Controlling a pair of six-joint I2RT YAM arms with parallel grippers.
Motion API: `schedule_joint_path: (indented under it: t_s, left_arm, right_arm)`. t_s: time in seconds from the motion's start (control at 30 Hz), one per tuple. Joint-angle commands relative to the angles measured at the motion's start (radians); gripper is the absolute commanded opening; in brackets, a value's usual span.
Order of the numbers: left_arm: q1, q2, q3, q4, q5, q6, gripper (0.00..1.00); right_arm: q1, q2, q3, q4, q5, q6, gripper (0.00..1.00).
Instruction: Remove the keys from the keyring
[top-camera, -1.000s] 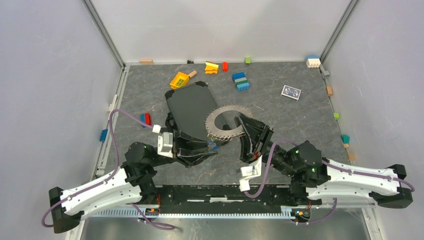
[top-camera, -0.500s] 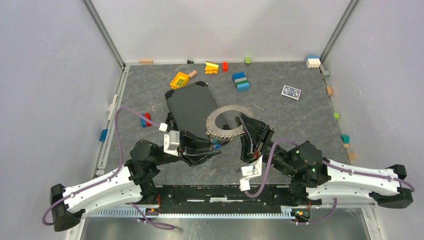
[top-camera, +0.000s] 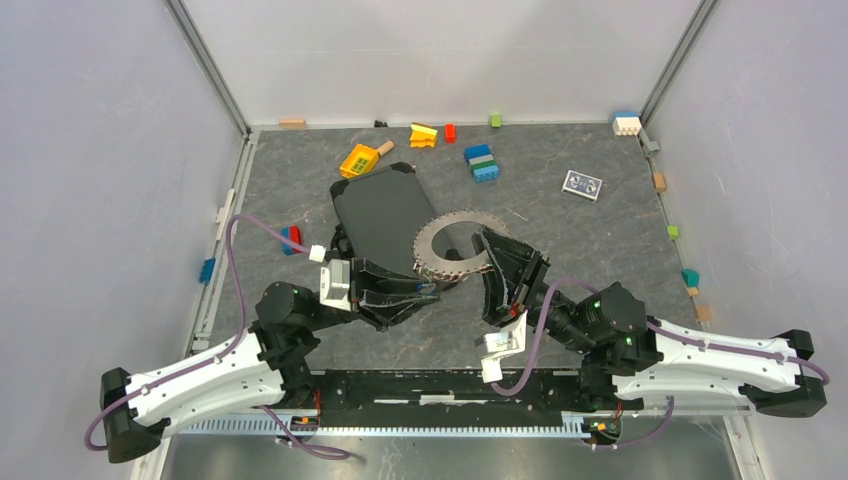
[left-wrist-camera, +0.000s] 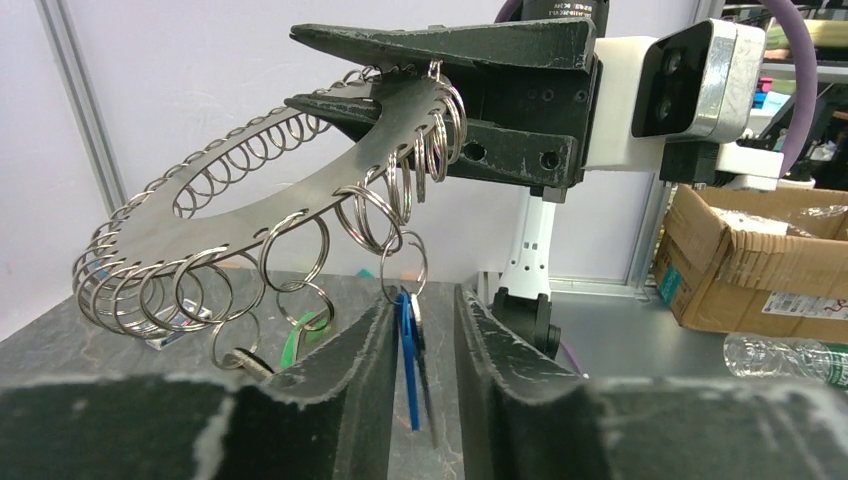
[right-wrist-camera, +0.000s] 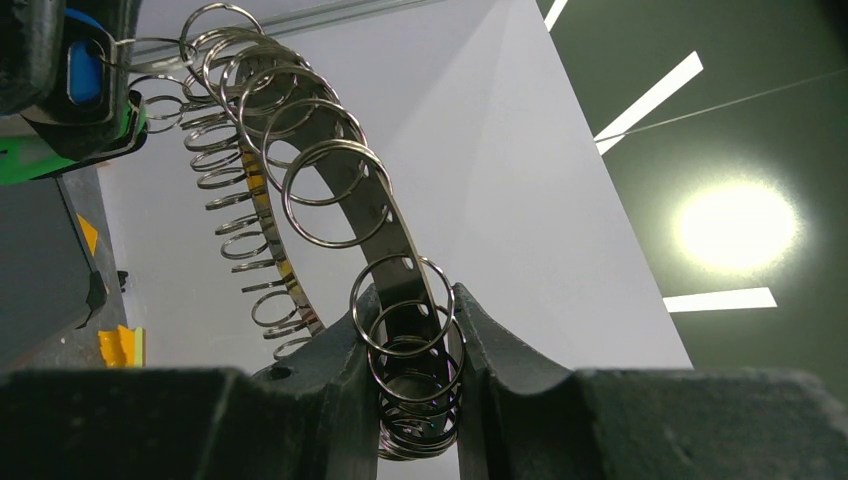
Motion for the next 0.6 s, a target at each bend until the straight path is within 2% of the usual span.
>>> schedule_joint_path:
  t_s: [0.0,0.47,0.53,0.57]
  left_arm:
    - [0.003,-0.002,0.017,0.06,-0.004,-0.031,0.31]
    - [0.004,-0.001,0.015,0.053,-0.01,-0.039,0.04]
    - [0.003,0.0,0.015,0.054,-0.011,-0.042,0.05]
    - [0.003,0.001,0.015,0.053,-0.01,-0.043,0.12]
  right_arm:
    - [0.002,-0.021,0.007,0.08,0.001,0.012,0.0]
    - [0.003,-0.029,-0.002,0.086,0.004,0.013,0.0]
    - [0.003,-0.031,-0.002,0.086,0.005,0.013,0.0]
    - [0.003,-0.03,-0.002,0.086,0.003,0.015,0.0]
